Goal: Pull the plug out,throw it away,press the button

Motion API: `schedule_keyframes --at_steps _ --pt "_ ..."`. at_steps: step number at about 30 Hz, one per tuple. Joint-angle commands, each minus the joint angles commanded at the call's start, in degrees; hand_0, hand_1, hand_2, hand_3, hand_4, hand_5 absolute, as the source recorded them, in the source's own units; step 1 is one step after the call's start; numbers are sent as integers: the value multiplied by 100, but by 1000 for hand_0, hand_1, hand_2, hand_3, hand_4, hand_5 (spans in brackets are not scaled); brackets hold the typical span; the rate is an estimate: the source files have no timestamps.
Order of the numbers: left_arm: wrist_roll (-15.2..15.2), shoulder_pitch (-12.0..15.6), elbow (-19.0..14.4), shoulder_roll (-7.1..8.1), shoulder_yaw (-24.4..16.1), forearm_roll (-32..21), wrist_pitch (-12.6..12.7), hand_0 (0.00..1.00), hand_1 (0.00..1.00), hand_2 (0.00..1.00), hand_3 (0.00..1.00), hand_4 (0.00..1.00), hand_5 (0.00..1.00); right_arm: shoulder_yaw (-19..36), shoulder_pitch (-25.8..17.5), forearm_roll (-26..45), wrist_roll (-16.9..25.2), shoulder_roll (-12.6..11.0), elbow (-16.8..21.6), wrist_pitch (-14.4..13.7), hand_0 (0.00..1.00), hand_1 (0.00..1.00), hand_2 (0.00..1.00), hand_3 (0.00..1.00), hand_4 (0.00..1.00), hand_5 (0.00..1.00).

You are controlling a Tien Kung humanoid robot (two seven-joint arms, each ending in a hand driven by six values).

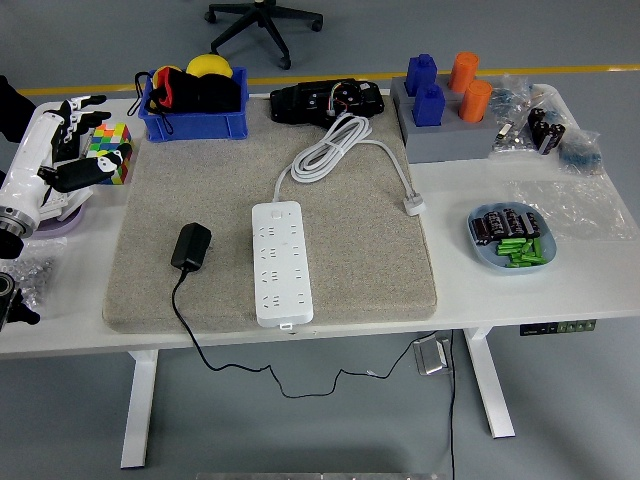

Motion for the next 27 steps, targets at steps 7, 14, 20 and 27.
schedule_keyframes --at_steps 7,14,20,27 --pt "42 -2 -10 6 -47 69 -17 827 791 773 854 746 178 -53 44 14 -5 -34 -3 6 753 704 717 730 774 627" --pt "94 -106 -1 49 -54 114 -59 828 790 775 855 745 188 -142 144 35 -18 -46 -23 28 753 706 717 730 773 628" --pt "116 -44 -22 64 -10 112 -72 828 789 776 854 744 189 -191 70 49 -18 -68 -11 24 753 706 718 729 774 629" --pt "138 9 -40 52 -26 134 -90 828 788 777 854 739 193 -192 43 25 -20 -39 -19 4 755 710 718 730 775 630"
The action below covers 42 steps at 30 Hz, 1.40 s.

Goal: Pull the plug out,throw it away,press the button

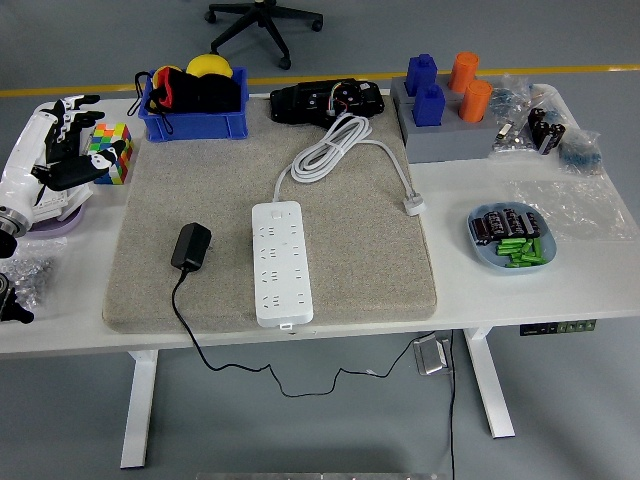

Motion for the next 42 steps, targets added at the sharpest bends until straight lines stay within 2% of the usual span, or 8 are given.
schedule_keyframes --at_steps 42 --pt "51 135 -20 16 -114 100 -35 811 744 755 845 719 188 22 -48 -4 -21 18 15 34 757 718 720 729 776 640"
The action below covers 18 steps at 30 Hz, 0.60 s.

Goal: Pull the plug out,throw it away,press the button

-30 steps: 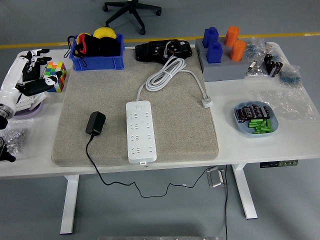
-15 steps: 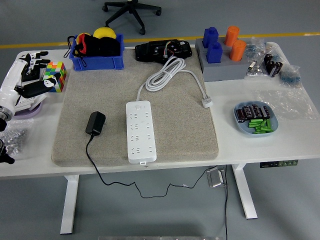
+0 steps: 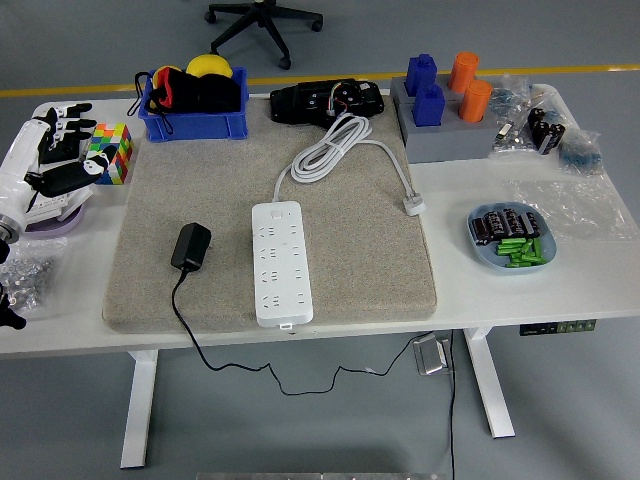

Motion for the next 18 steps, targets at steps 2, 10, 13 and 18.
schedule_keyframes --at_steps 2,10,13,18 --pt "-2 2 0 3 5 2 0 808 739 752 845 717 185 19 2 -3 0 5 0 -4 758 718 720 729 775 641" --pt "7 12 -14 2 -31 10 -3 805 738 746 845 717 182 73 -14 -6 -1 39 1 0 758 718 719 729 775 642" --pt "9 15 -17 2 -25 11 -6 805 738 746 845 717 182 85 1 1 -2 49 4 6 758 718 719 729 775 642" --pt "20 -21 7 -9 -10 8 -13 804 736 748 844 715 179 114 10 -1 -2 54 1 8 758 718 720 729 775 643"
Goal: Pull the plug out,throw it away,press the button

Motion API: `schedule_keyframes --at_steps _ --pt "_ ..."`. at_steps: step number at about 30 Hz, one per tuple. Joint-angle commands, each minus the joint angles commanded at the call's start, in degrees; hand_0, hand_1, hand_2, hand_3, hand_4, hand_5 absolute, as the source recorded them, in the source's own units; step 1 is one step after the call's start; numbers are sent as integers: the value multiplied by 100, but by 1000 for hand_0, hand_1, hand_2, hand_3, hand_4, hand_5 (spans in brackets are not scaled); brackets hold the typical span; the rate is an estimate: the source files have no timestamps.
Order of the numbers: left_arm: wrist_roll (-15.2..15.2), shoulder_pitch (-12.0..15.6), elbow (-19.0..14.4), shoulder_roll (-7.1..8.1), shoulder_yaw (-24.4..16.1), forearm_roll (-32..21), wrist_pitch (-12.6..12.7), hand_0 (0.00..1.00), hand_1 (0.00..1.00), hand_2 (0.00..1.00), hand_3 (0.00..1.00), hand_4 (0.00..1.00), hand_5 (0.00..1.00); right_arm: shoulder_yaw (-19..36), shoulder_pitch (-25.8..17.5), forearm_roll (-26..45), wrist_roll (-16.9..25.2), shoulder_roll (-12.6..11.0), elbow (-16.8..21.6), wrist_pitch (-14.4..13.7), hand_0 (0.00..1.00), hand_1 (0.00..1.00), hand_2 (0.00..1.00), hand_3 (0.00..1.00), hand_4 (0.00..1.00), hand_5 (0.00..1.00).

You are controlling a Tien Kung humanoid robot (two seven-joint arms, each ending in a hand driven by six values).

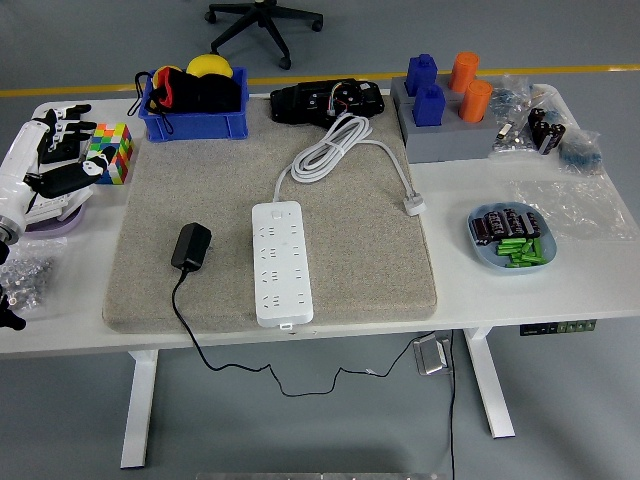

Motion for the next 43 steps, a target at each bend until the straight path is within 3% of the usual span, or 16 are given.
schedule_keyframes --at_steps 43 --pt "69 -35 -9 -16 27 23 -78 792 721 736 832 706 154 1 -13 15 -10 0 -3 15 757 713 717 729 773 644"
